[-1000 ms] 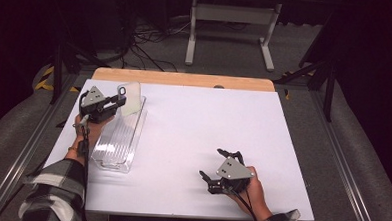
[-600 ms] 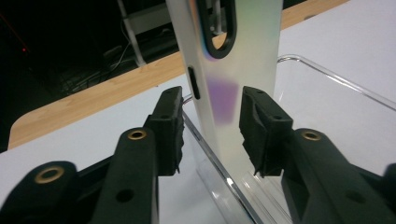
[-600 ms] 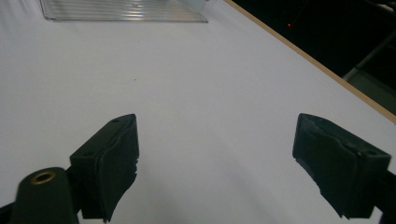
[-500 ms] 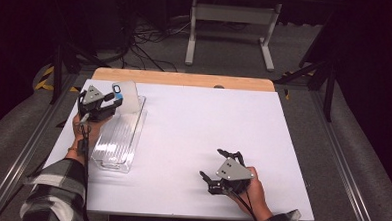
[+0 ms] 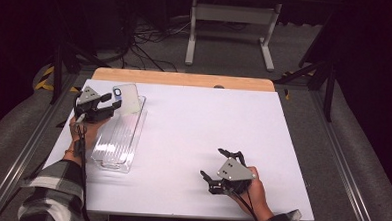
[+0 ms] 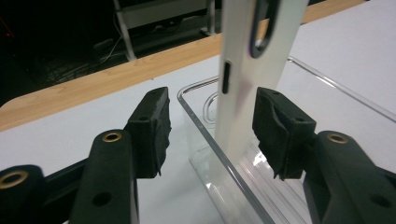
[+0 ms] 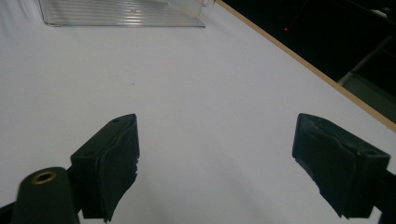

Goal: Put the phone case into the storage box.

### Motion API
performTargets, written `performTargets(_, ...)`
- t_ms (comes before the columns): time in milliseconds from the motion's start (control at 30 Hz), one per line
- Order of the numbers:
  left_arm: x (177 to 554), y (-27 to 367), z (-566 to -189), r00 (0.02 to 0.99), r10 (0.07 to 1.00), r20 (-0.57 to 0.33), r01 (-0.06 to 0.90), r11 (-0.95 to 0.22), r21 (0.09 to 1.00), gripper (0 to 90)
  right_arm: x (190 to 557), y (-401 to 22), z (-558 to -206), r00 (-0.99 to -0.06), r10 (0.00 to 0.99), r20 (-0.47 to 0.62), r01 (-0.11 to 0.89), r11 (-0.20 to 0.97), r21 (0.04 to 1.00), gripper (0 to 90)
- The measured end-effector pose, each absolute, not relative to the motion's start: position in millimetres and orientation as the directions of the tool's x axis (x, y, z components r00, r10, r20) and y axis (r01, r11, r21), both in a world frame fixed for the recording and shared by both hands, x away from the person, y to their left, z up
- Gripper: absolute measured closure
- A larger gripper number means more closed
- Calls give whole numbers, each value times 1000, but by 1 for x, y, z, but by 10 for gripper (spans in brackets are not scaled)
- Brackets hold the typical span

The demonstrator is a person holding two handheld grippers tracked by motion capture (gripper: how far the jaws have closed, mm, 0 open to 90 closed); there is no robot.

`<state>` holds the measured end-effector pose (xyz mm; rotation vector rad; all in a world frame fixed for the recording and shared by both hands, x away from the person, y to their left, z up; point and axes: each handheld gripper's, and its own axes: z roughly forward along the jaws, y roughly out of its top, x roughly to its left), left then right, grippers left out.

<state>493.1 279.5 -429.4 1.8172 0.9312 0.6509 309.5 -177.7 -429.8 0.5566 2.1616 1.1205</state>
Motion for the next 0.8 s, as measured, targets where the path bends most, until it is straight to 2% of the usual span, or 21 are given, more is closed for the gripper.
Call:
performTargets(133,493,280,-430,572,820,27,316,-250,915,468,309,-178,-429,-711,615,-339,73,545,835,153)
performTargets(300,493,279,-430,576,817,31,316,-257,913,536,309,-178,-429,-712,614,-341,74,548,833,155)
performTargets(367,492,279,-430,577,816,29,318,-257,913,517,309,-178,-429,-712,617,-336,76,543,837,155)
performTargets(433,492,279,-430,580,814,27,316,-256,914,577,309,-179,-429,-712,614,-339,74,547,834,156)
performTargets(467,491,278,-430,571,820,36,311,-257,915,577,309,-179,-429,-712,614,-339,74,547,834,156)
performTargets(500,492,279,-429,565,825,17,297,-223,928,637,309,-178,-429,-711,616,-340,75,547,834,158)
performTargets(600,493,276,-428,545,837,48,284,-239,928,637,310,-178,-430,-710,620,-335,82,544,835,158)
performTargets(633,494,274,-428,548,835,53,284,-245,927,676,310,-178,-430,-710,619,-336,85,549,831,158)
performTargets(800,500,270,-430,515,854,70,289,-250,924,724,312,-176,-432,-711,619,-332,97,555,826,158)
